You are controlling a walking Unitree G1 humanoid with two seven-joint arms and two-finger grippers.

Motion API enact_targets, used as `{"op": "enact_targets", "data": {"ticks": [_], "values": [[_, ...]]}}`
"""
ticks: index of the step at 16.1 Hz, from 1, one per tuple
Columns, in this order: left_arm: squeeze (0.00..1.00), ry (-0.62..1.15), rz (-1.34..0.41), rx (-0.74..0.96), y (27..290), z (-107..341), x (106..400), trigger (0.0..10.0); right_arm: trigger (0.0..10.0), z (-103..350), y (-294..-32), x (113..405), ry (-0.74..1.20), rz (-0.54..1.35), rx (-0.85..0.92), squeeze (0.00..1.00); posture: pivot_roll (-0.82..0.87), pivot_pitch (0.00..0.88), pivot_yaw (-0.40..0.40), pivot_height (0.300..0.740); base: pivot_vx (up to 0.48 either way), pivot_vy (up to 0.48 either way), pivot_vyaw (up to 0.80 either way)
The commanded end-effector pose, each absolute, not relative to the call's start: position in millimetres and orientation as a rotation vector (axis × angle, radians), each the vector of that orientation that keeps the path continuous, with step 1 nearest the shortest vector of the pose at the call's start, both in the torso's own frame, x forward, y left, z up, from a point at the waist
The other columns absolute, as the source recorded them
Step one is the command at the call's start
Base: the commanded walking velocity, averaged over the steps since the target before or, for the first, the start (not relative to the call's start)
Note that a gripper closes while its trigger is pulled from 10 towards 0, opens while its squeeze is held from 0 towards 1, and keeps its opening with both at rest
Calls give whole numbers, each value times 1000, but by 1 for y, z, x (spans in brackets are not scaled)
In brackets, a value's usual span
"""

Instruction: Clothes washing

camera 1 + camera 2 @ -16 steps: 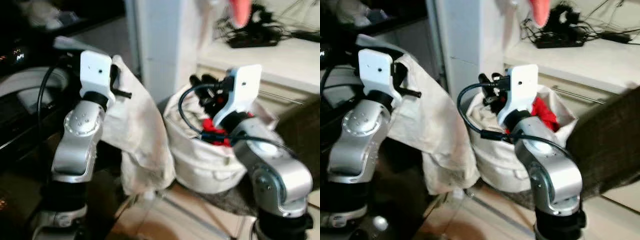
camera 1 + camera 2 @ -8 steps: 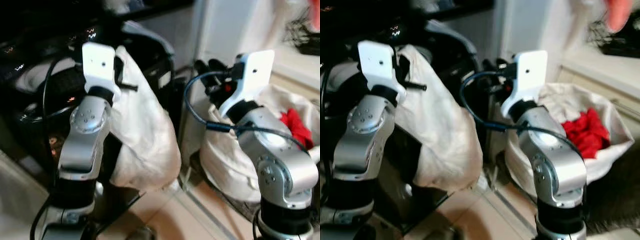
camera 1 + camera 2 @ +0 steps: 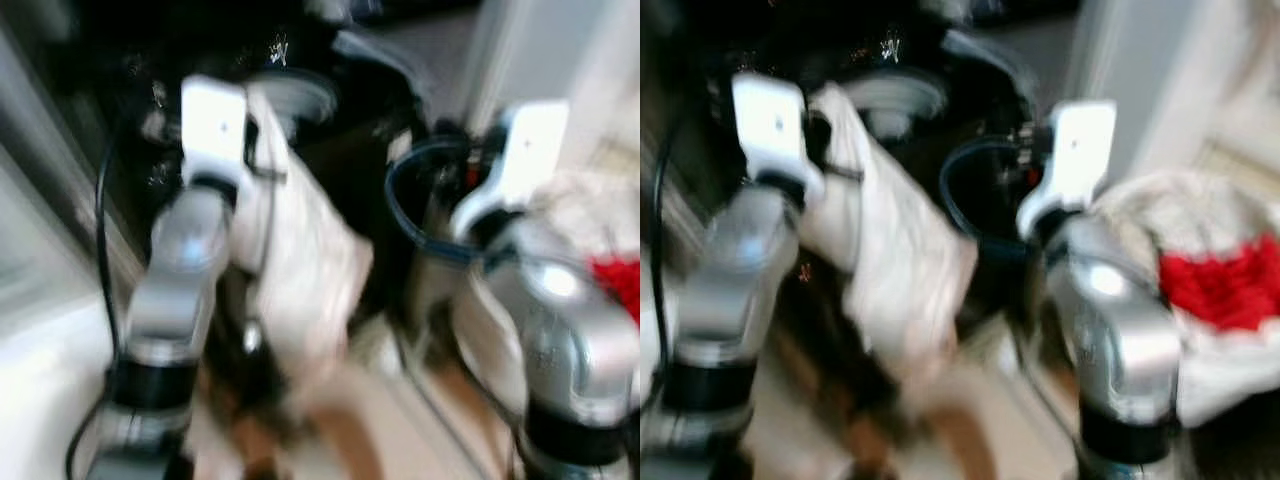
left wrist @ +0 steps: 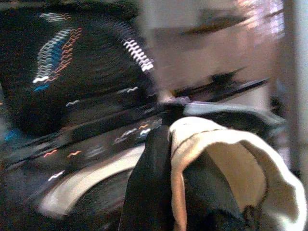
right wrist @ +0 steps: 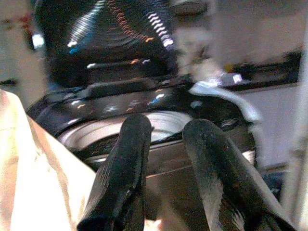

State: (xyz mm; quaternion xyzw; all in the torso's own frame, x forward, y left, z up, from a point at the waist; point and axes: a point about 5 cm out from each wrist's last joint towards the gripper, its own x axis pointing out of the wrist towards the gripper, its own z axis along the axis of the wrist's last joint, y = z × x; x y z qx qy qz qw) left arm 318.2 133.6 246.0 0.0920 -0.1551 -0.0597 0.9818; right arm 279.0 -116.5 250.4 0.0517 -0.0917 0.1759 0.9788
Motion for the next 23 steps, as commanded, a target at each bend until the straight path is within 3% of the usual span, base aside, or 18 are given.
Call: {"op": "enact_targets", "data": {"ticks": [1,5,8,15,19,21,23], "values": [[0,-377,-101,184,133,260,315,10000,10000,254,-118,278,-200,358,102,0,6,0,37,740,0,-480,800],[0,-348,-75,178,134,255,317,10000,10000,254,-119,279,-195,355,97,0,6,0,27,740,0,-480,800],[0,-329,-49,176,134,253,318,10000,10000,253,-122,280,-192,341,88,0,14,0,17,740,0,0,800],[0,-400,-204,165,121,273,322,10000,10000,257,-128,283,-206,256,179,0,5,0,41,740,369,0,0],[0,-502,-283,151,108,308,340,10000,10000,264,-129,283,-236,250,198,0,8,0,44,740,454,0,-800],[0,-633,-375,129,89,357,354,10000,10000,269,-127,283,-259,254,207,0,9,0,43,740,454,0,-800],[0,-757,-321,204,90,403,363,10000,10000,271,-127,283,-266,256,210,0,9,0,41,740,452,0,-703]]}}
